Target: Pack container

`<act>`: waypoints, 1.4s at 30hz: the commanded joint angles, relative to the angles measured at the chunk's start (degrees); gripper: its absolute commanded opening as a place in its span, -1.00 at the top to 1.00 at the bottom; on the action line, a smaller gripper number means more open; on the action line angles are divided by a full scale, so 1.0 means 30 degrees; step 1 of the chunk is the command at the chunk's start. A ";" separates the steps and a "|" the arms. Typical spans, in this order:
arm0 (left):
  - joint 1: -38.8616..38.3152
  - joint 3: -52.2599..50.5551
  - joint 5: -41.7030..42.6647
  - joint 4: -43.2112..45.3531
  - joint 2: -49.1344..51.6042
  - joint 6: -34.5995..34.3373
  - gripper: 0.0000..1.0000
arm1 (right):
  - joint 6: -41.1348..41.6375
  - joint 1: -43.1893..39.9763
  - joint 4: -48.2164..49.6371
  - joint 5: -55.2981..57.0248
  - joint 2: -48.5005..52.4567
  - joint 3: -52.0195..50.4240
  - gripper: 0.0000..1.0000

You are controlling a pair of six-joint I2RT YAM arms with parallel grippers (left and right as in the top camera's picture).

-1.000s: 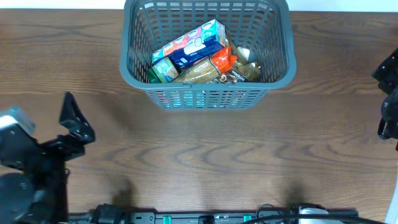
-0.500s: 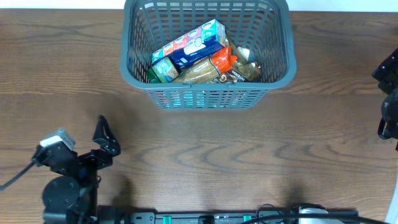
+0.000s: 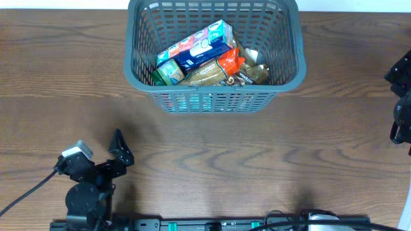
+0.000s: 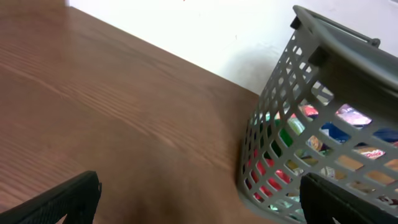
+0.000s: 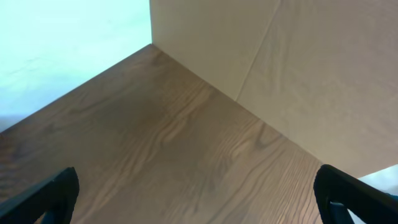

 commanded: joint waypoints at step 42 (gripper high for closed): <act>0.1013 -0.5486 0.0189 0.3832 -0.1377 0.4386 -0.97 | 0.0204 -0.0117 -0.0022 0.0335 -0.0007 0.0102 -0.99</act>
